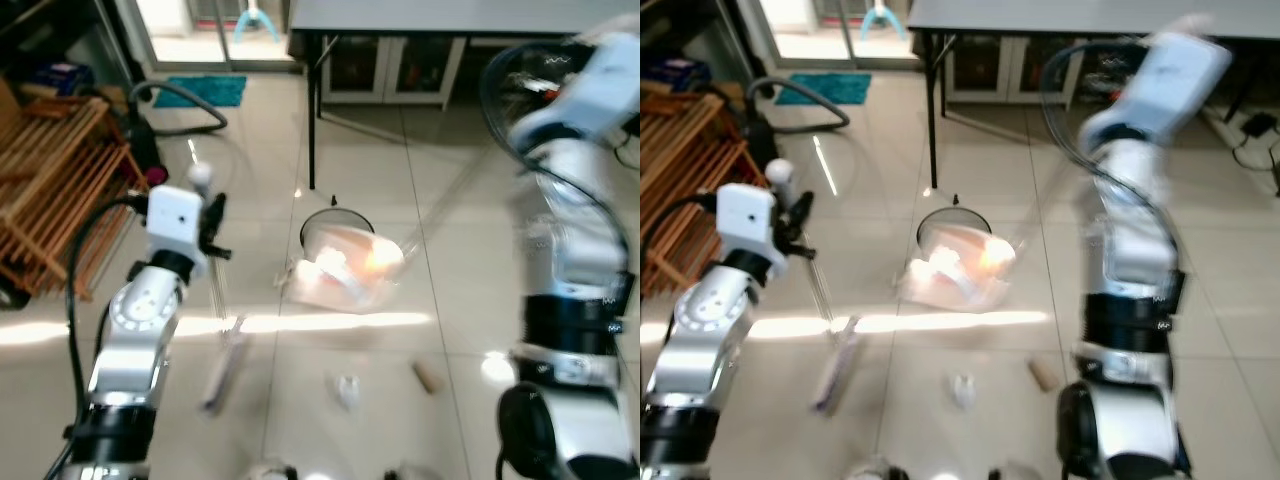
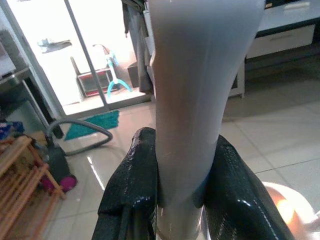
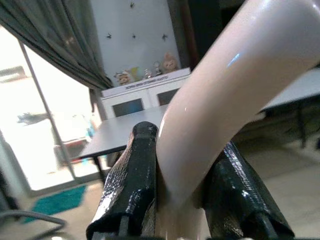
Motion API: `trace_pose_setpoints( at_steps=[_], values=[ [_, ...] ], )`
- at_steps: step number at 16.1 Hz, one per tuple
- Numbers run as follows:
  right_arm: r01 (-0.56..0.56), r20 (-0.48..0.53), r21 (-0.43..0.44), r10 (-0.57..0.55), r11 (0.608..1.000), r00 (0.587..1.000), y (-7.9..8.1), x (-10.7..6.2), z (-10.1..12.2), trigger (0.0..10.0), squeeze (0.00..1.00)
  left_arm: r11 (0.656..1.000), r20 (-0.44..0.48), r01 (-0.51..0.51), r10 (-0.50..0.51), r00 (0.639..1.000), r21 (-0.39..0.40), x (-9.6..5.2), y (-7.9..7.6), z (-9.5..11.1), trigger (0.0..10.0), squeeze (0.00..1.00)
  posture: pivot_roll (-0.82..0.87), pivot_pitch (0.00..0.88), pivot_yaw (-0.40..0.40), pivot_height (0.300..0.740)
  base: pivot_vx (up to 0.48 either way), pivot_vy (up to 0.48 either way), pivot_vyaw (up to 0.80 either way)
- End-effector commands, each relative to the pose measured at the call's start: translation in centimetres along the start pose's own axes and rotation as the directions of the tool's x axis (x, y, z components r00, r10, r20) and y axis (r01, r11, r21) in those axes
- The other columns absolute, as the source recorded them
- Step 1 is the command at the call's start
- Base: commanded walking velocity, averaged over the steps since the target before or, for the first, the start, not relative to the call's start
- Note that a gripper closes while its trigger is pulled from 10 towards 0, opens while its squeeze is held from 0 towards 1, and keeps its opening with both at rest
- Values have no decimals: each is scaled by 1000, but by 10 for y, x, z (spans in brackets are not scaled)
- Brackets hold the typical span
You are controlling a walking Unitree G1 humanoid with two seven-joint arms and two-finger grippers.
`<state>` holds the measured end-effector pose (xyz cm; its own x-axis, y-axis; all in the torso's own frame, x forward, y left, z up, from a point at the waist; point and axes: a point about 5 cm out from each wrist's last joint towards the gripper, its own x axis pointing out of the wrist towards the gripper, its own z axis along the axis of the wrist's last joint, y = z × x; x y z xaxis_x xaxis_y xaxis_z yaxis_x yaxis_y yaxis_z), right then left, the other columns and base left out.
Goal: Sweep floor
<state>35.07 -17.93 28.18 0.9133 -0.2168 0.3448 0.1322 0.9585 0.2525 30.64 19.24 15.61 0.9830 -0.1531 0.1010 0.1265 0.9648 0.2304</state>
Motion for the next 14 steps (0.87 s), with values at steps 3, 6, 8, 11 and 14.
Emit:
trace_pose_setpoints(
  at_steps=[3, 6, 8, 11, 14],
  values=[
    [45, 73, 24, -46, 999, 996, -12, 1, 14, 10000, 0, 1000, 42, 18, -19, 999, 15, 4, -3, 8, 10000, 0, 32, 42, 69, 740, 377, 0, 0],
    [51, 85, 15, -52, 999, 995, -14, 2, 16, 10000, 0, 999, 43, 29, -29, 999, 19, 5, -4, 8, 10000, 0, 31, 38, 72, 740, 379, 0, 0],
    [72, 86, 38, -75, 997, 993, -18, 1, 17, 10000, 0, 999, 42, 37, -38, 998, 22, 6, -5, 8, 10000, 0, 33, 39, 77, 740, 377, 0, 0],
    [106, 84, 62, -111, 992, 990, -24, 1, 17, 10000, 0, 999, 40, 40, -41, 998, 23, 6, -4, 8, 10000, 0, 35, 38, 77, 740, 380, 0, -277],
    [125, 91, 73, -131, 990, 987, -27, 3, 18, 10000, 0, 999, 40, 38, -39, 998, 26, 6, -3, 8, 10000, 0, 36, 41, 78, 740, 379, 0, 0]
  ],
)
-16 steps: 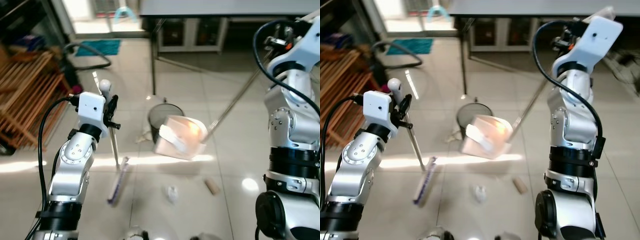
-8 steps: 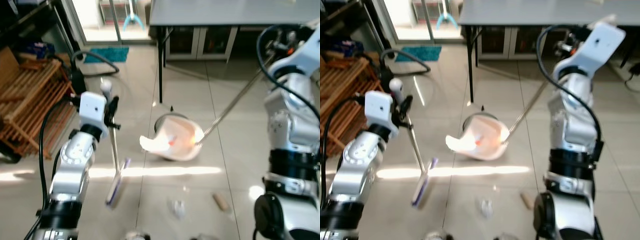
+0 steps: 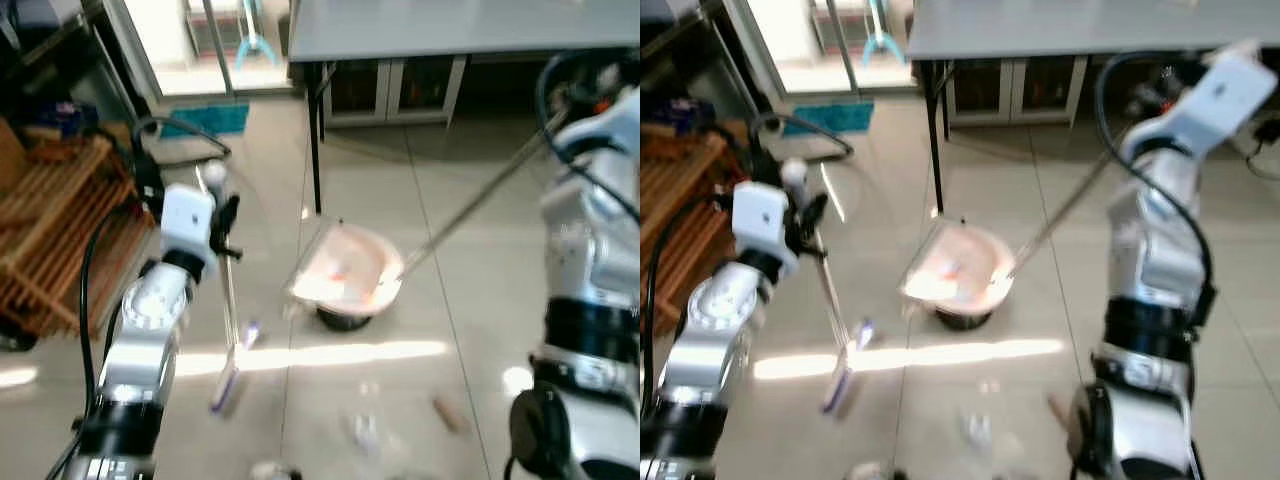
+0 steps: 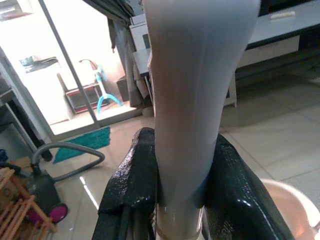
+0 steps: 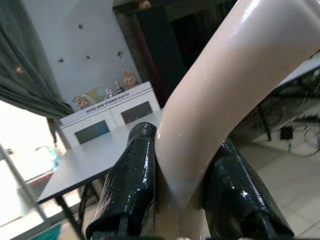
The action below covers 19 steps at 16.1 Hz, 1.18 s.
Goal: Sweep floor
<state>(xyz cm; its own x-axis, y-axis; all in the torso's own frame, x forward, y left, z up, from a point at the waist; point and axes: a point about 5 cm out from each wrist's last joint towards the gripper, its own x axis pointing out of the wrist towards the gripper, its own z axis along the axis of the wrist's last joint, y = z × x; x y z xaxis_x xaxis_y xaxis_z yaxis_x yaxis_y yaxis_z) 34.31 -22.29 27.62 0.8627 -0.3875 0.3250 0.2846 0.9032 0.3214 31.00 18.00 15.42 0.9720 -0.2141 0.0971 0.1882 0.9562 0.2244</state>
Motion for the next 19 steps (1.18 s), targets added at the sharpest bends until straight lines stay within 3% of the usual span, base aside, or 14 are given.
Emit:
trace_pose_setpoints(
  at_steps=[1, 12, 19],
  values=[
    [-43, 60, 63, 39, 997, 997, 16, 0, 12, 10000, 0, 999, 29, -24, 23, 999, 38, 1, 9, 8, 10000, 0, 38, 46, 78, 740, 375, 0, 0],
    [-23, 103, 1, 23, 1000, 994, 8, 2, 13, 10000, 0, 1000, 12, -3, 3, 1000, 9, -2, 4, 2, 10000, 0, 32, 51, 75, 740, 374, 0, 0],
    [-79, 135, -29, 82, 996, 987, 15, 2, 7, 10000, 0, 1000, -25, 6, -5, 1000, 17, -10, 5, -5, 10000, 0, 41, 66, 52, 740, 0, 0, 0]
  ],
)
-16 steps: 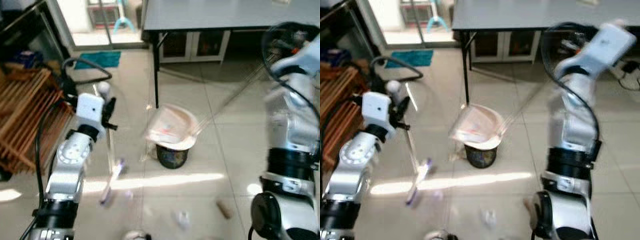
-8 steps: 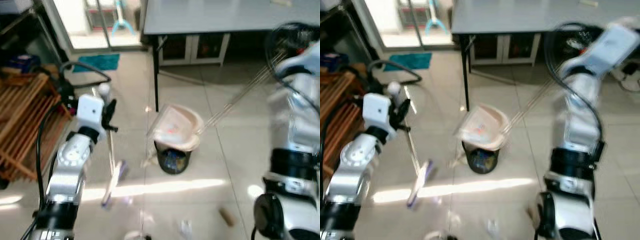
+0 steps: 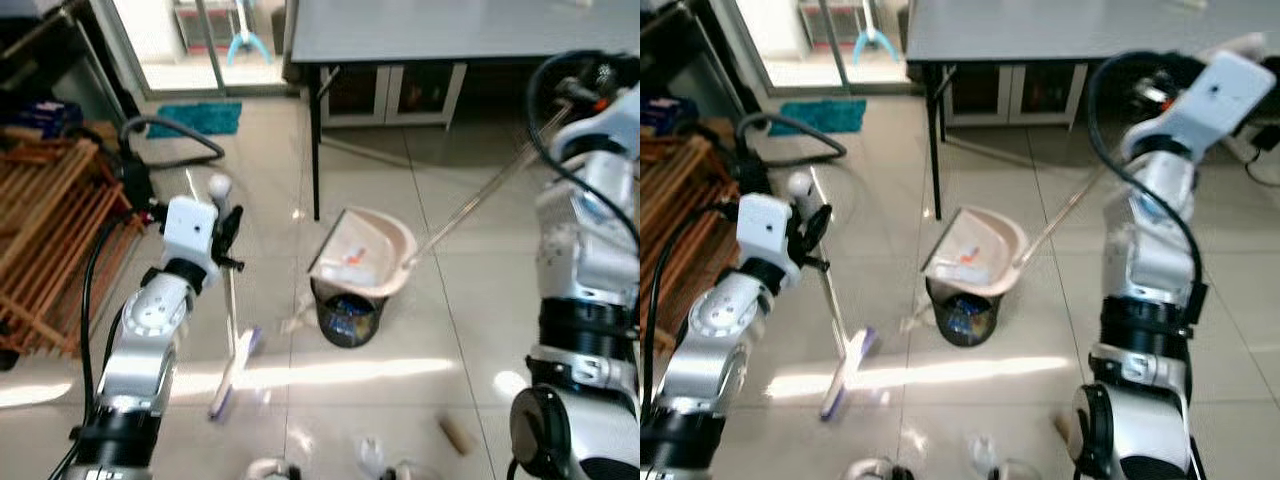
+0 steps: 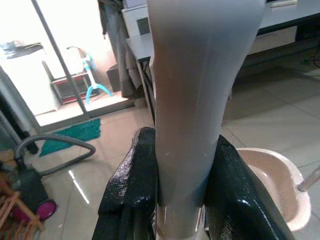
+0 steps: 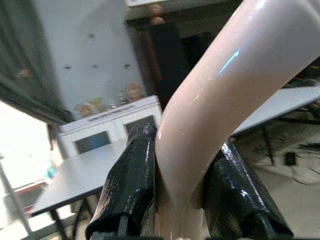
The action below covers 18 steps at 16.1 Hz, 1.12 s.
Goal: Sweep floor
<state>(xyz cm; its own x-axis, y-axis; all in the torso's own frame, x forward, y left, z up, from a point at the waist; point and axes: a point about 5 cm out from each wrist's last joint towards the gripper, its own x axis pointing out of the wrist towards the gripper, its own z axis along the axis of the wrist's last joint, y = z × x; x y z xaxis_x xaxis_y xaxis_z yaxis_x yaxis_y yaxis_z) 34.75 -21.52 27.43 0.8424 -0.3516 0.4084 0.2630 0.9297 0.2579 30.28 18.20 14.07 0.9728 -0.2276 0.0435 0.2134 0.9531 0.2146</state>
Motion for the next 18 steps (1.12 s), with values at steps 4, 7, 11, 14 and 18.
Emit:
trace_pose_setpoints(
  at_steps=[4, 7, 11, 14, 18],
  values=[
    [-100, 82, -29, 102, 995, 991, 19, 1, 10, 10000, 0, 999, 8, -23, 23, 1000, 28, -5, 6, 3, 10000, 0, 39, 68, 49, 740, 0, 0, 0],
    [-163, 104, -71, 170, 984, 980, 30, -2, 5, 10000, 0, 999, 3, -25, 25, 1000, 27, -6, 6, 3, 10000, 0, 42, 72, 45, 740, 0, 0, 0],
    [-250, 151, -216, 285, 944, 946, 47, -8, -2, 10000, 0, 999, -8, -28, 28, 1000, 34, -8, 7, 0, 10000, 0, 47, 71, 44, 740, 0, 0, 0],
    [-326, 197, -333, 404, 885, 893, 64, -19, -10, 10000, 0, 999, -12, -28, 28, 1000, 45, -7, 7, 0, 10000, 0, 48, 68, 44, 740, 0, 0, 0],
    [-426, 204, -435, 548, 793, 811, 82, -42, -27, 10000, 0, 999, -2, -19, 19, 1000, 44, -5, 3, 2, 10000, 0, 48, 60, 42, 740, 0, 0, 0]
  ],
)
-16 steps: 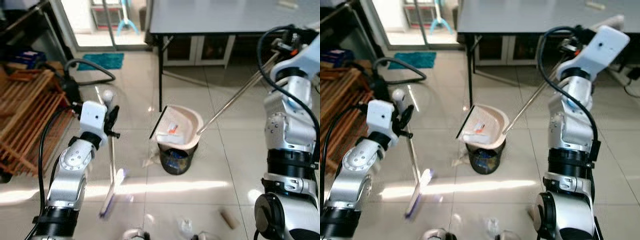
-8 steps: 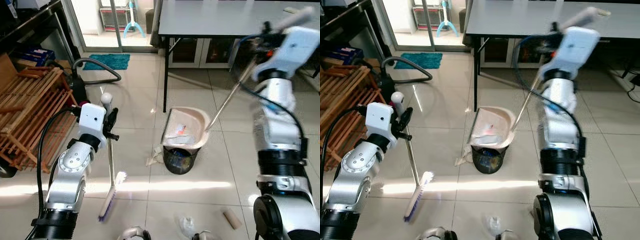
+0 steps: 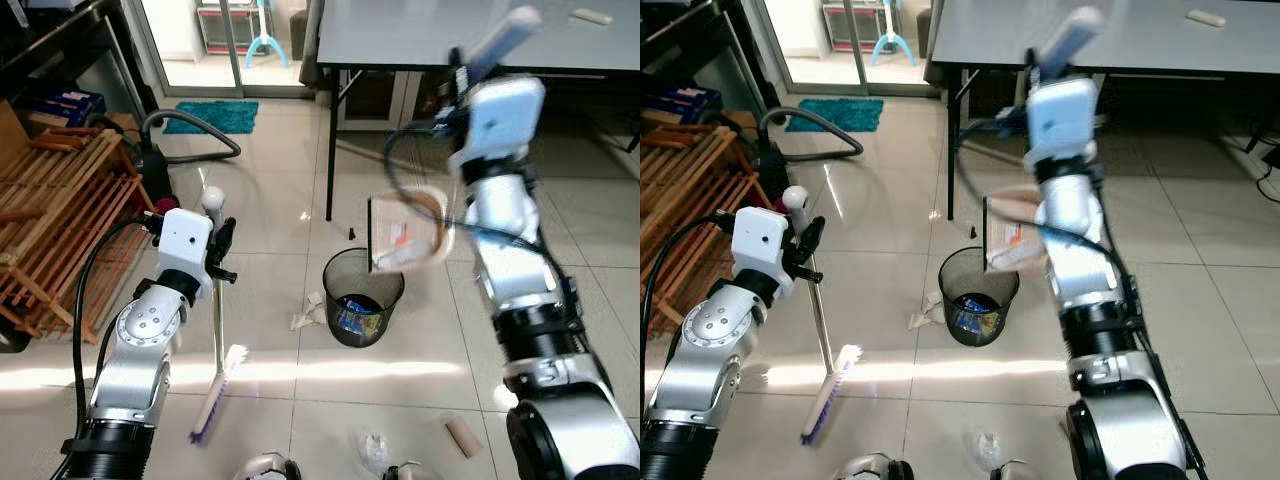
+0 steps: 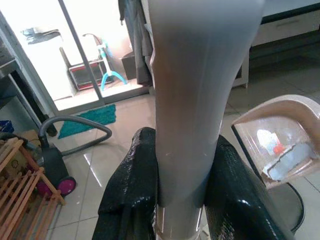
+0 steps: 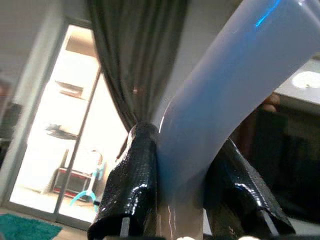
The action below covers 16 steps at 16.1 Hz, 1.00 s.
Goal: Sweep floor
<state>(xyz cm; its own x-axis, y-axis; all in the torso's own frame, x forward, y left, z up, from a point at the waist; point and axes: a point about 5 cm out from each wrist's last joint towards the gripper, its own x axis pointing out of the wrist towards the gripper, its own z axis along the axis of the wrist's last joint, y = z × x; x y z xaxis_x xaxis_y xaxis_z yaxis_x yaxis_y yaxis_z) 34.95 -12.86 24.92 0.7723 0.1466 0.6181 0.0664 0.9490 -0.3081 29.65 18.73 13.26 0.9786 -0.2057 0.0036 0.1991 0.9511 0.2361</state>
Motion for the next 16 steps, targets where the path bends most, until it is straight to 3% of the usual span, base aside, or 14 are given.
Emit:
trace_pose_setpoints(
  at_steps=[1, 5, 7, 14, 16],
  values=[
    [-78, 82, -54, 82, 996, 993, 14, -2, 9, 10000, 0, 1000, 45, -8, 7, 999, 21, 4, 0, 11, 10000, 0, 47, 56, 41, 740, 0, 0, 0],
    [-239, 138, -106, 253, 965, 958, 49, -19, 13, 10000, 0, 1000, 53, -12, 11, 999, 20, 7, 0, 13, 10000, 0, 47, 55, 41, 740, 0, 0, 0],
    [-285, 138, -67, 291, 956, 947, 63, -31, 11, 10000, 0, 1000, 53, -15, 14, 999, 21, 7, 1, 13, 10000, 0, 44, 55, 41, 740, 0, 0, 0],
    [-418, 166, -188, 448, 889, 878, 82, -43, 12, 10000, 0, 1000, 54, -2, 0, 999, 30, 9, -2, 12, 10000, 0, 36, 21, 38, 740, 0, 0, 0],
    [-383, 161, -221, 420, 897, 893, 77, -39, 11, 10000, 0, 999, 65, 5, -8, 998, 43, 12, -3, 15, 10000, 0, 36, 26, 30, 740, 0, 0, 0]
  ],
)
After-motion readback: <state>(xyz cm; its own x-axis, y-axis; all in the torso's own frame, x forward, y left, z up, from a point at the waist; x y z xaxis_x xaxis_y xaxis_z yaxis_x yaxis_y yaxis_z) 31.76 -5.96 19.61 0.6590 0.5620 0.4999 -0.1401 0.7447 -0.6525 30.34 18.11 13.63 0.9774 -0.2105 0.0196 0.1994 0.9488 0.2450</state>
